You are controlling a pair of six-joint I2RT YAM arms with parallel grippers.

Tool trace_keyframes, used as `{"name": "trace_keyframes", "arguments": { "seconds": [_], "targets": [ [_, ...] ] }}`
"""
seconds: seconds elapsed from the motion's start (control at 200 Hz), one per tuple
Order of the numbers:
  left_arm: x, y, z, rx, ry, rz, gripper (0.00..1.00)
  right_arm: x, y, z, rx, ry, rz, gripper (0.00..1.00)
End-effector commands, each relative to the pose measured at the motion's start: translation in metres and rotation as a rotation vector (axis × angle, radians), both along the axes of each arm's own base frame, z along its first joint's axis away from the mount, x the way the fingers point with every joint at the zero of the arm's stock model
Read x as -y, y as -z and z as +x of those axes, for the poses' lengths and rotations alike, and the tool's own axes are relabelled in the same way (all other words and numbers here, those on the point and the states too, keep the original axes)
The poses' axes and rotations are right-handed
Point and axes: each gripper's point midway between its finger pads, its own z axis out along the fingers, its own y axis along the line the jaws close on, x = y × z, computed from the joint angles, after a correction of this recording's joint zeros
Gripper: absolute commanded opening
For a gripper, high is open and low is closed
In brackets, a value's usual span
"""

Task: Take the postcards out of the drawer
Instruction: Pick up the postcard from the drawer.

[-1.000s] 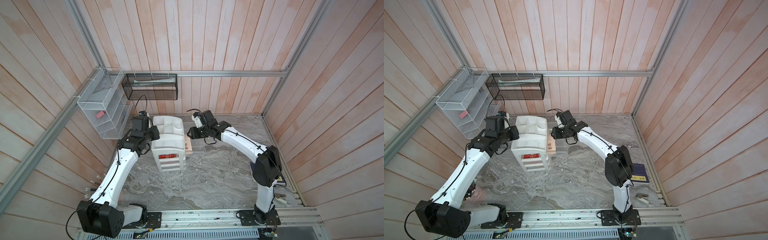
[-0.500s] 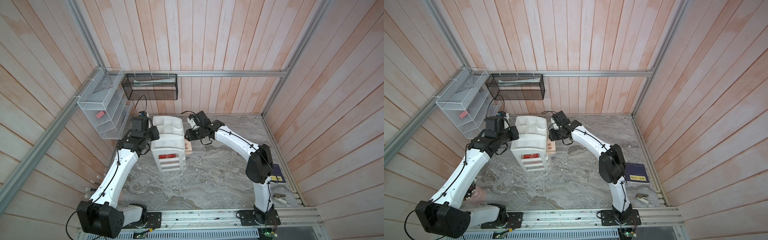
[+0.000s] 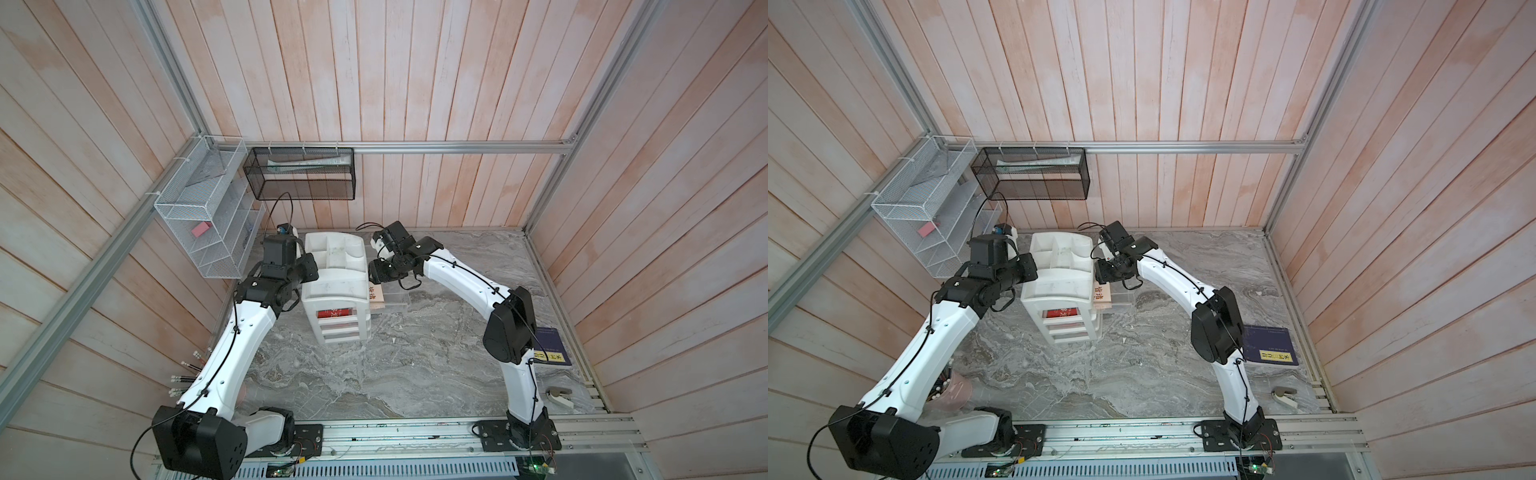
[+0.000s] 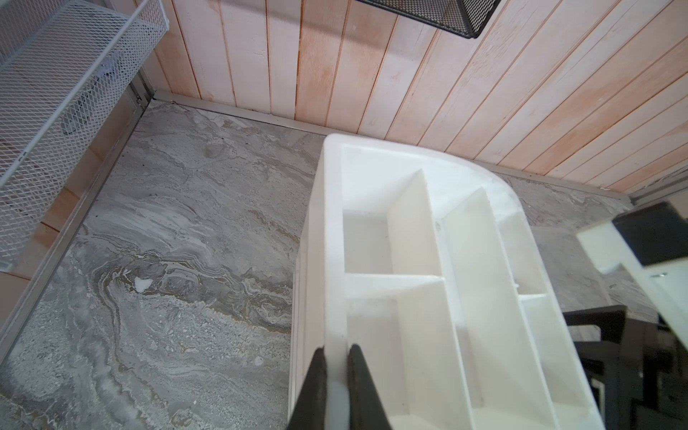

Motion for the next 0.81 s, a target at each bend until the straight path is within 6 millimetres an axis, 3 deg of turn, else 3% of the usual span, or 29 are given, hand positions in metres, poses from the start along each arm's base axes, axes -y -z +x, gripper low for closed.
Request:
{"name": "trace_keyframes", "arguments": {
  "seconds": [0.0, 0.365, 0.8],
  "targets": [
    [0.000, -0.005, -0.002, 0.036, 0.027, 0.028, 0.00, -0.006, 0.013, -0.014, -0.064, -0.054, -0.010, 0.55],
    [0.001, -0.002, -0.002, 0.035, 0.031, 0.033, 0.00, -0.018, 0.010, -0.027, -0.120, -0.124, 0.081, 0.47],
    [0.003, -0.001, -0.001, 0.036, 0.040, 0.024, 0.00, -0.006, -0.028, -0.029, -0.138, -0.137, 0.390, 0.40]
  ]
}}
